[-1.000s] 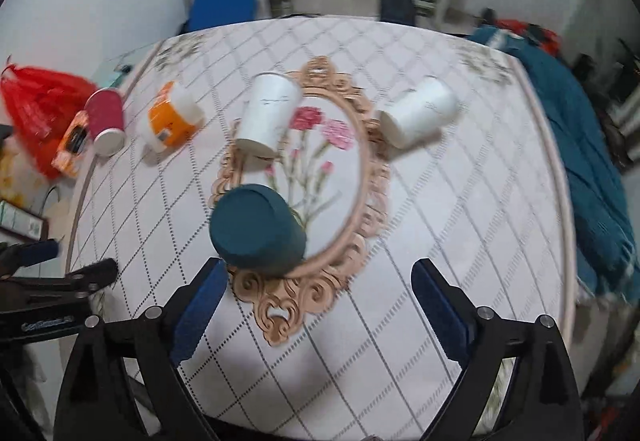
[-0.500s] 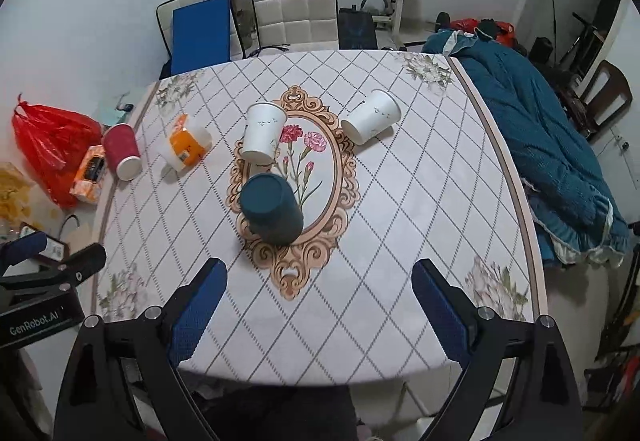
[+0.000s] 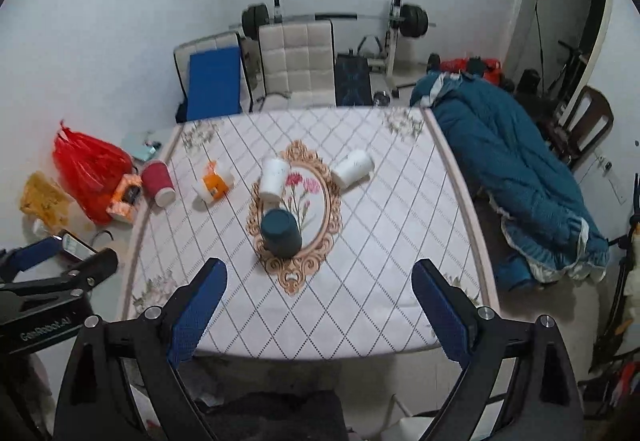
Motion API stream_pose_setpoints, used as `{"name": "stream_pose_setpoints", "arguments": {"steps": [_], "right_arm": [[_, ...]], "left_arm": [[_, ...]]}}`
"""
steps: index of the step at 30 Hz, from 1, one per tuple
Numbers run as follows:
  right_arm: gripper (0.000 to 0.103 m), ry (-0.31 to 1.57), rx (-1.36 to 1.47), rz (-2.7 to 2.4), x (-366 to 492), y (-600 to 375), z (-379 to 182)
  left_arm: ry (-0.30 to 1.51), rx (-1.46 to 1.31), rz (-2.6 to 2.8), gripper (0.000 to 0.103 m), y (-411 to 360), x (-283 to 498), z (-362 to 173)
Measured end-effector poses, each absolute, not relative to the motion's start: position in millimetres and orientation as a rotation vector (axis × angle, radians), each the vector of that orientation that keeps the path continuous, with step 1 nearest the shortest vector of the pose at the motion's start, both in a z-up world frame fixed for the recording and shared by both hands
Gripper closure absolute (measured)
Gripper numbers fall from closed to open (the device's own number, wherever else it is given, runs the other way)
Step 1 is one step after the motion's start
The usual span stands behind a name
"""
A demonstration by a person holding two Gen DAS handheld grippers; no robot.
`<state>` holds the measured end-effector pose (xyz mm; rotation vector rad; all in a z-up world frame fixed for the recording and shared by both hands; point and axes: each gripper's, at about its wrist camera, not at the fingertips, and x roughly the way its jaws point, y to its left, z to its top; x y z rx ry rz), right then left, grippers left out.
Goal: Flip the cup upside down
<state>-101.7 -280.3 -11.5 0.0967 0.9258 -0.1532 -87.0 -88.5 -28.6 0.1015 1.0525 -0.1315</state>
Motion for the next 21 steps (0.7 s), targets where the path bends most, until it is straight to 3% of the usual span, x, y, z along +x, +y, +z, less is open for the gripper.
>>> {"name": "stream_pose_setpoints", "arguments": {"steps": [8,21], "right_arm": [[0.007,0.857,0.085,-0.137,-134,-276,39],[0.005,0.864,0.105,-0.117,-141,-280,55]], "left_arm": [[1.017,0.084,-0.123,0.005,-86,-109,5],[0.996,0.088,-0.112,0.005,-90,-121,14]]}}
